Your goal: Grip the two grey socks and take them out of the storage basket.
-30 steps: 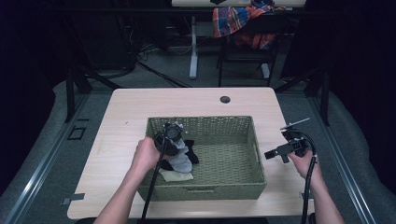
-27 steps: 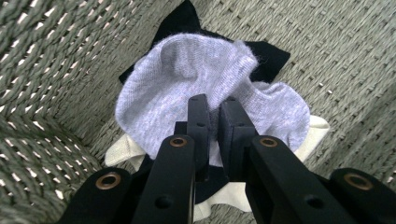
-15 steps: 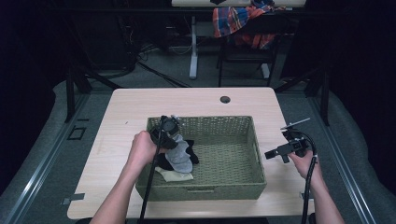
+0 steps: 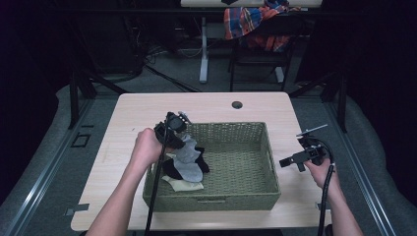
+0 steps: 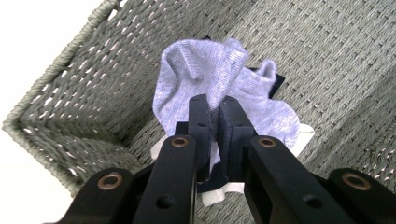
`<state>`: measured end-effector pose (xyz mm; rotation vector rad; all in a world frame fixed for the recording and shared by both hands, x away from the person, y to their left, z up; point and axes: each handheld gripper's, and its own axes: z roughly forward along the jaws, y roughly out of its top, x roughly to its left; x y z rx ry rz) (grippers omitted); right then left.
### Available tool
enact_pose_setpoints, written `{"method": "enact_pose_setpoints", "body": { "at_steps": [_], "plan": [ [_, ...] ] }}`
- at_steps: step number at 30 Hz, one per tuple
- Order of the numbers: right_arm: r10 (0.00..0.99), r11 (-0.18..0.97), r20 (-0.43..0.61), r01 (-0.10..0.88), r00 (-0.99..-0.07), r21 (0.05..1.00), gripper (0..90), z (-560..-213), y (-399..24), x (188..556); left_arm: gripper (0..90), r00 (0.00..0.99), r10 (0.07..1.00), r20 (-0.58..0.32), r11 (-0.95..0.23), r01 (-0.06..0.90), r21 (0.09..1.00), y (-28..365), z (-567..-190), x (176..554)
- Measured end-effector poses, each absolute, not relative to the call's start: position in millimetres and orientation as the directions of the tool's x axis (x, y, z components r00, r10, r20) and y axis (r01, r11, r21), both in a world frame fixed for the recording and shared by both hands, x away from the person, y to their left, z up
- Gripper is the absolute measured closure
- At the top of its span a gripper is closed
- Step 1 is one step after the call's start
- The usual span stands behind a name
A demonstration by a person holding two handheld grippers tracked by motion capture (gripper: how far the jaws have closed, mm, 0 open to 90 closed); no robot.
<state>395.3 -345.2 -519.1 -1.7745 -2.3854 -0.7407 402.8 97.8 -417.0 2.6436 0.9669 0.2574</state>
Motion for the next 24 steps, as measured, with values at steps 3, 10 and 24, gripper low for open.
{"method": "enact_pose_setpoints", "body": {
  "at_steps": [3, 10, 24],
  "plan": [
    [0.880, 0.211, 0.342, 0.915, -0.331, 0.343, 0.9, -519.6, -344.9, 395.4, 84.8, 0.753, 0.655, 0.066, -0.722, 0.598, 0.348, 99.0, -412.2, 405.7],
    [0.875, 0.225, 0.343, 0.914, -0.342, 0.337, 0.9, -519.1, -345.9, 396.0, 84.9, 0.749, 0.659, 0.068, -0.721, 0.604, 0.339, 102.1, -402.8, 410.8],
    [0.876, 0.222, 0.345, 0.918, -0.336, 0.328, 0.9, -518.9, -345.3, 395.9, 85.0, 0.735, 0.672, 0.089, -0.718, 0.616, 0.324, 113.5, -384.3, 419.8]
  ]
}}
